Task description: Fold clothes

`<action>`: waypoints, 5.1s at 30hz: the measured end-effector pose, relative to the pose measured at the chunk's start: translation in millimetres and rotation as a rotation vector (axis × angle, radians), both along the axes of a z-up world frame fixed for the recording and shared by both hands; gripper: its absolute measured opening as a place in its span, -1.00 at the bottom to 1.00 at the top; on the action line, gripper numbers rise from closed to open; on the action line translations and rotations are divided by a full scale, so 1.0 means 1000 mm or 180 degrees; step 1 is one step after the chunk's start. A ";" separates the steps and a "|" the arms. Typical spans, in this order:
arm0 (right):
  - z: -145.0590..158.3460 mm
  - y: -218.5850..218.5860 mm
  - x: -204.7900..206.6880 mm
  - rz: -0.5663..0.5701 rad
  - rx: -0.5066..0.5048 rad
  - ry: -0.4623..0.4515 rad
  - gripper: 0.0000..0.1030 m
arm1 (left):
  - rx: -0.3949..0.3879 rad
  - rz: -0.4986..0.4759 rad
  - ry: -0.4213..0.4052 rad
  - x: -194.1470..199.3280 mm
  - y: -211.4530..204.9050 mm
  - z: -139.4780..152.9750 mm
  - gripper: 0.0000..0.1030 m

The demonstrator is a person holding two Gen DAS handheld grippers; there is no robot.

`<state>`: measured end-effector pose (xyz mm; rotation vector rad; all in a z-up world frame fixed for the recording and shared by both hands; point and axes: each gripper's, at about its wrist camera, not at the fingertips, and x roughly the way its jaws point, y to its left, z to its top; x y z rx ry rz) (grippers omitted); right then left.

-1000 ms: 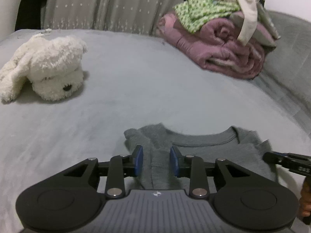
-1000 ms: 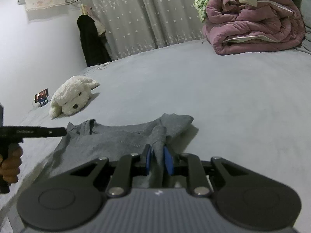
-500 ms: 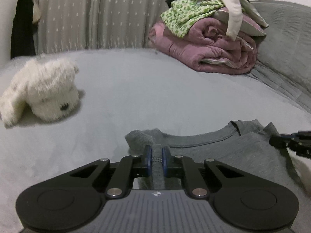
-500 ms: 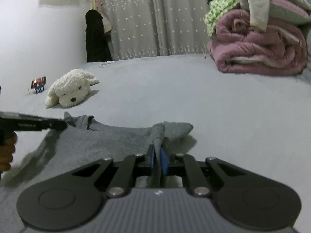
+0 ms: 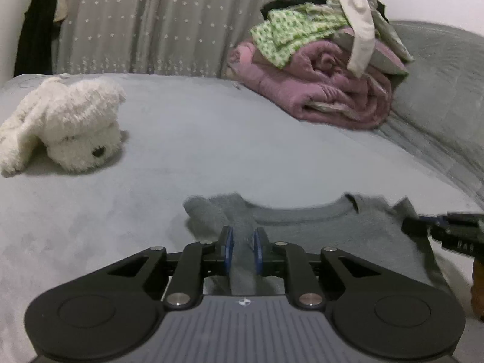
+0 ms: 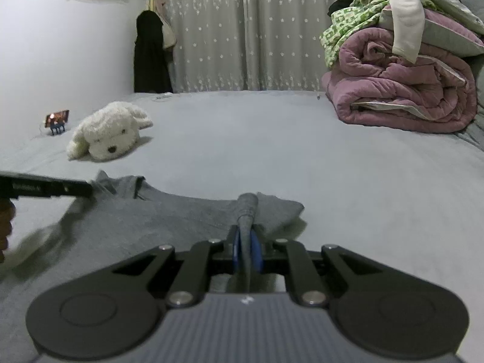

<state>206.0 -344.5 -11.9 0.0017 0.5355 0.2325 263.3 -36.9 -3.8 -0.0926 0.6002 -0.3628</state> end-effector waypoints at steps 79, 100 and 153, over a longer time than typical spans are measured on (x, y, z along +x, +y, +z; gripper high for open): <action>0.021 0.045 -0.144 -0.0357 0.0180 0.1299 -0.20 | 0.0343 0.0626 0.0783 -0.200 -0.006 -0.003 -0.41; 0.013 0.011 -0.143 -0.0374 0.0299 0.1404 -0.17 | 0.0187 0.0568 0.1005 -0.175 -0.006 -0.002 -0.40; 0.020 -0.033 -0.150 -0.0722 0.1285 0.1283 -0.42 | -0.0863 0.0989 0.1333 -0.160 0.051 0.000 -0.36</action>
